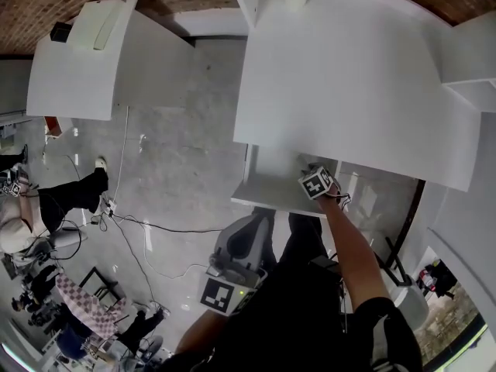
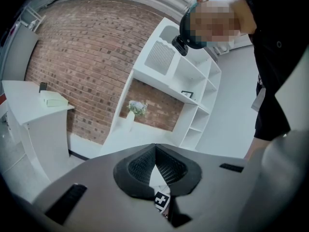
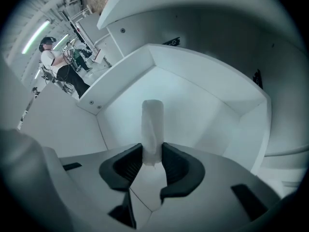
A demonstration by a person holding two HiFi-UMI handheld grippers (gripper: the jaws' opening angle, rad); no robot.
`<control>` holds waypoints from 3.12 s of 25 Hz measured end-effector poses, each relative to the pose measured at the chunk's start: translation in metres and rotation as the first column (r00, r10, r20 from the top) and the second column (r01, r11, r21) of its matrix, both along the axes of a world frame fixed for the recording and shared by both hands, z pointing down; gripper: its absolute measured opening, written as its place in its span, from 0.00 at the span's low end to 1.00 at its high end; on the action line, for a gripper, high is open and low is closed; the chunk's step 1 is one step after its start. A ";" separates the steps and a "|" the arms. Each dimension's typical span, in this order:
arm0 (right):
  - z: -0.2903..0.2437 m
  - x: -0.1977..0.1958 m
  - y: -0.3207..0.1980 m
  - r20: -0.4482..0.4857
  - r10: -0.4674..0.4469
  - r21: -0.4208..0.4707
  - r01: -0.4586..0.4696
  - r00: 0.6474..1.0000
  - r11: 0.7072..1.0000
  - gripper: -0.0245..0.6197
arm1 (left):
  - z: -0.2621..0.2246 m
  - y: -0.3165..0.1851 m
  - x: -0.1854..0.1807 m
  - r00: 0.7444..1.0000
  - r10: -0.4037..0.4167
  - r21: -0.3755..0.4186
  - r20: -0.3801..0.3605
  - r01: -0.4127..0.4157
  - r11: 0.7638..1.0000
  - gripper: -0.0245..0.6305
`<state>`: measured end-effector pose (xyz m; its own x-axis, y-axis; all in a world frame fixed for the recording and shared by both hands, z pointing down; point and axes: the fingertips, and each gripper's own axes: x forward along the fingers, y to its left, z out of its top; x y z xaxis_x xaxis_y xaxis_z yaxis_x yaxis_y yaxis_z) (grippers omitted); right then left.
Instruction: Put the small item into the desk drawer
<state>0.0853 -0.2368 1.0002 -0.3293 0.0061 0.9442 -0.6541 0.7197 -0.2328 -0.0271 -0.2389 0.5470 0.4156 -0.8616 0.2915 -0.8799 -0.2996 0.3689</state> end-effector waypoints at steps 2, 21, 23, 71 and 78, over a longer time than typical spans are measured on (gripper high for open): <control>0.006 0.000 0.001 -0.012 0.004 -0.011 -0.004 1.000 1.000 0.25 | 0.002 -0.001 -0.002 1.000 -0.002 -0.017 -0.004 0.002 1.000 0.06; 0.014 -0.009 -0.006 -0.051 0.025 -0.040 -0.027 0.998 0.999 0.31 | 0.001 0.000 -0.012 0.999 -0.018 -0.041 -0.048 0.016 0.999 0.06; 0.005 -0.008 -0.006 -0.044 0.041 -0.028 -0.042 0.998 0.999 0.31 | -0.005 0.000 -0.013 0.998 -0.017 -0.026 -0.054 0.016 1.000 0.06; -0.574 0.015 0.029 0.710 0.149 0.554 -0.677 0.688 0.485 0.06 | -0.127 0.045 -0.025 0.995 0.095 0.270 -0.017 -0.087 0.959 0.06; -0.572 0.015 0.030 0.704 0.139 0.565 -0.668 0.697 0.485 0.06 | -0.128 0.044 -0.023 0.995 0.098 0.272 -0.024 -0.087 0.958 0.06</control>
